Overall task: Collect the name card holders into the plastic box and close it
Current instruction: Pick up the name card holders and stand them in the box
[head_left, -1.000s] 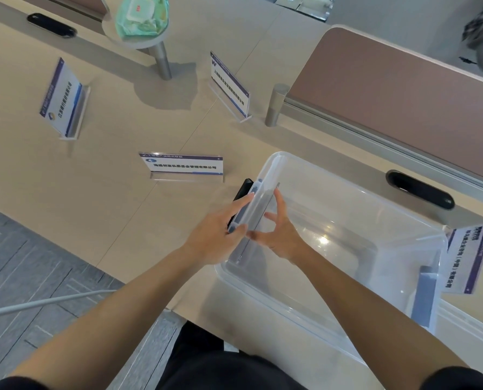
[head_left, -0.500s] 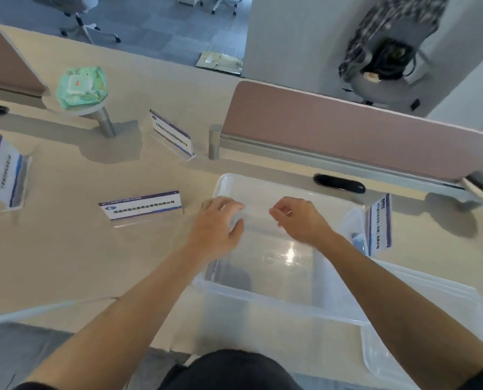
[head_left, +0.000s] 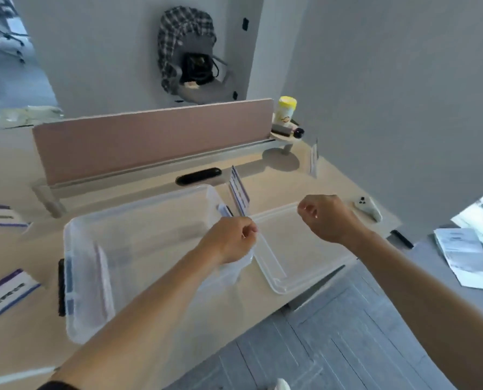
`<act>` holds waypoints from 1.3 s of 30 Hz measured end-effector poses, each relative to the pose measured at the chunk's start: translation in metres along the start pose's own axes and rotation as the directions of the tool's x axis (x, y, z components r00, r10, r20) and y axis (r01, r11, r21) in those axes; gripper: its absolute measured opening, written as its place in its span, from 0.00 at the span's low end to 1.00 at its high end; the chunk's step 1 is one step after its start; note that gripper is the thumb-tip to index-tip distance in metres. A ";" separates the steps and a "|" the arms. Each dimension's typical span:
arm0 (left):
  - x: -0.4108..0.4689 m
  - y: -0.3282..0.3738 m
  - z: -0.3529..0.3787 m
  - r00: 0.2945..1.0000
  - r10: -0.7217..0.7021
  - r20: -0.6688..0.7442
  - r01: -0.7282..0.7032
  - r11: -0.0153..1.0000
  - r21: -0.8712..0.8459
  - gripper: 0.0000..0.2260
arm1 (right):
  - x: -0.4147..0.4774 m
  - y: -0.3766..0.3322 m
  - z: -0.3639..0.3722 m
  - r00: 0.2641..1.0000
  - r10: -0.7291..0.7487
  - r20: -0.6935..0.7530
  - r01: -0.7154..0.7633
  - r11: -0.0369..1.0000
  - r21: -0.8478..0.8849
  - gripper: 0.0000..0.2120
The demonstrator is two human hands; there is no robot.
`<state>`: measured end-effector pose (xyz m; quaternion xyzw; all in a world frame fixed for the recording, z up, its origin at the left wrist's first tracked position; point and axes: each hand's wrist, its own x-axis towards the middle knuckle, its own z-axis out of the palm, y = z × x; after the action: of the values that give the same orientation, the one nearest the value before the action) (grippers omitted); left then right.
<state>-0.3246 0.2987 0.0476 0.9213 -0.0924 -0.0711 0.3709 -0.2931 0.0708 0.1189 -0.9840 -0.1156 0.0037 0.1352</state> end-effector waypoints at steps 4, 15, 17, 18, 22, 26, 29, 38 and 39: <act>0.047 0.065 0.046 0.997 0.057 0.055 -0.059 0.998 0.038 0.12 | -0.028 0.095 -0.023 0.993 0.095 -0.064 -0.094 0.995 0.029 0.09; 0.153 0.232 0.186 0.988 0.107 0.114 -0.120 0.986 0.118 0.09 | -0.050 0.334 -0.080 0.968 0.188 -0.167 -0.182 0.982 0.051 0.10; 0.171 0.249 0.194 0.989 0.106 0.105 -0.118 0.987 0.111 0.08 | -0.043 0.356 -0.091 0.968 0.191 -0.160 -0.181 0.981 0.074 0.09; 0.181 0.256 0.198 0.990 0.100 0.101 -0.111 0.988 0.104 0.09 | -0.037 0.365 -0.097 0.969 0.196 -0.152 -0.184 0.979 0.091 0.09; 0.222 0.277 0.208 0.994 0.075 0.083 -0.082 0.993 0.090 0.09 | -0.004 0.398 -0.110 0.970 0.205 -0.132 -0.184 0.970 0.156 0.09; 0.267 0.273 0.216 0.999 0.030 0.011 -0.031 0.996 0.080 0.08 | 0.051 0.425 -0.111 0.975 0.190 -0.111 -0.168 0.969 0.183 0.09; 0.310 0.255 0.224 0.998 -0.029 -0.051 0.032 0.997 0.067 0.08 | 0.103 0.441 -0.104 0.981 0.155 -0.116 -0.132 0.973 0.187 0.10; 0.458 0.224 0.215 0.947 -0.229 -0.224 0.220 0.973 -0.065 0.08 | 0.286 0.479 -0.093 1.000 -0.002 0.026 -0.001 0.992 0.127 0.11; 0.470 0.221 0.214 0.939 -0.243 -0.243 0.233 0.970 -0.069 0.08 | 0.303 0.482 -0.091 0.999 -0.017 0.045 0.012 0.993 0.116 0.11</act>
<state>0.0636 -0.1056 0.0194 0.9198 0.0685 -0.0008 0.3865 0.1139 -0.3353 0.0855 -0.9733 -0.1253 0.0322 0.1893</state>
